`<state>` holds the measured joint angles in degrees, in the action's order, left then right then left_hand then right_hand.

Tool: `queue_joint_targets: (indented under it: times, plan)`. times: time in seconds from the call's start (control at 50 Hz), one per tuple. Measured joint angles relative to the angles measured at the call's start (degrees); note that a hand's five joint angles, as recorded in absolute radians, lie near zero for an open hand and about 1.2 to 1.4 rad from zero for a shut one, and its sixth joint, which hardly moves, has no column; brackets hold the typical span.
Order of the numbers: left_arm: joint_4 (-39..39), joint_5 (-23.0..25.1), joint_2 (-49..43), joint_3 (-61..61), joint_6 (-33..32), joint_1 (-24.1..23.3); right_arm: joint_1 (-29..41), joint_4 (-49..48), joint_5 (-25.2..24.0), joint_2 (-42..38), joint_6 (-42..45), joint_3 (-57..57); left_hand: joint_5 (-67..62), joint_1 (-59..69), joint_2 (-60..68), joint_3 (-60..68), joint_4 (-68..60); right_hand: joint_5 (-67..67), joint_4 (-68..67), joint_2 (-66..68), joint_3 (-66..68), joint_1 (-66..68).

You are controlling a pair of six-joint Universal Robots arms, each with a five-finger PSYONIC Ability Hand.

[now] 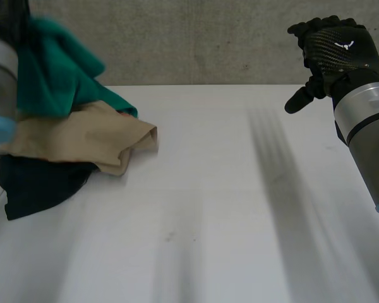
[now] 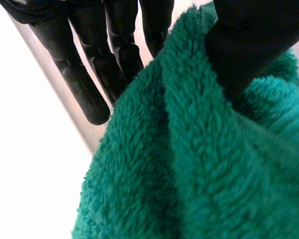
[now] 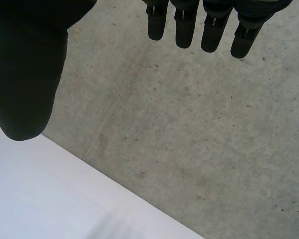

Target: Fold the laundry.

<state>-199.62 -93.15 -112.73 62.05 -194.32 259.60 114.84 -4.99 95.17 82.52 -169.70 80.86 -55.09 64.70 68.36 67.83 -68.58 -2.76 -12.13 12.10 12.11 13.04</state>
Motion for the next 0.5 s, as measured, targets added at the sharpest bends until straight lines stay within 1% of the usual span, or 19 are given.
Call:
queue_joint_targets:
  times: [0.04, 0.06, 0.08, 0.12, 0.24, 0.3, 0.36, 0.4, 0.48, 0.5]
  plan:
    - [-1.8, 0.3, 2.9, -0.6, 2.1, -3.0, -0.3, 0.0, 0.0, 0.1, 0.0, -0.1, 0.0, 0.0, 0.0, 0.0, 0.0, 0.0, 0.0, 0.0, 0.0, 0.0]
    - [-2.0, 0.4, 3.3, -0.7, 2.5, -3.6, -0.4, 0.0, 0.0, 0.1, 0.0, -0.1, 0.0, 0.0, 0.0, 0.0, 0.0, 0.0, 0.0, 0.0, 0.0, 0.0]
    - [-3.0, 0.9, 4.8, -1.4, 4.1, -6.2, -0.8, 0.0, 0.0, 0.2, 0.0, -0.3, 0.0, 0.0, 0.1, 0.0, 0.0, 0.0, 0.0, 0.0, 0.0, 0.0]
    - [-3.7, 1.7, 5.8, -2.4, 5.9, -9.8, -1.4, 0.0, 0.0, 0.3, 0.0, -0.4, 0.0, 0.0, 0.1, 0.1, 0.0, 0.0, 0.0, 0.0, 0.0, 0.0]
    - [-4.3, 4.0, 5.1, -4.3, 11.7, -19.1, -3.1, -0.1, 0.0, 1.2, 0.0, -0.7, -0.5, 0.0, 0.1, 0.2, 0.0, 0.0, 0.0, 0.0, 0.0, 0.0]
    - [-4.2, 4.5, 2.3, -4.5, 14.4, -22.6, -4.0, -0.1, 0.0, 1.7, 0.0, -0.8, -0.6, 0.0, 0.1, 0.2, 0.0, 0.0, 0.0, 0.0, 0.0, 0.0]
    - [-3.9, 4.6, -2.6, -4.4, 16.0, -26.4, -5.2, -0.1, 0.0, 2.0, 0.0, -1.0, -0.6, 0.0, 0.1, 0.4, 0.0, 0.0, 0.0, 0.0, 0.0, 0.0]
    - [-3.5, 4.5, -6.7, -4.2, 16.1, -28.7, -6.0, -0.1, 0.0, 2.2, 0.0, -1.1, -0.6, 0.0, 0.1, 0.5, -0.1, 0.0, 0.0, 0.0, 0.0, 0.0]
    - [-1.9, 4.5, -13.1, -3.3, 14.9, -31.4, -7.3, -0.1, -0.2, 2.4, 0.0, -1.2, 0.4, -1.2, -1.4, -1.0, 1.5, 0.0, 0.0, 0.0, 0.0, 0.0]
    - [-1.2, 4.8, -14.8, -2.9, 14.4, -32.2, -7.5, -0.1, -0.3, 2.4, 0.0, -1.2, 13.8, -16.5, -16.1, -15.5, 16.2, 0.0, 0.0, 0.0, 0.0, 0.0]
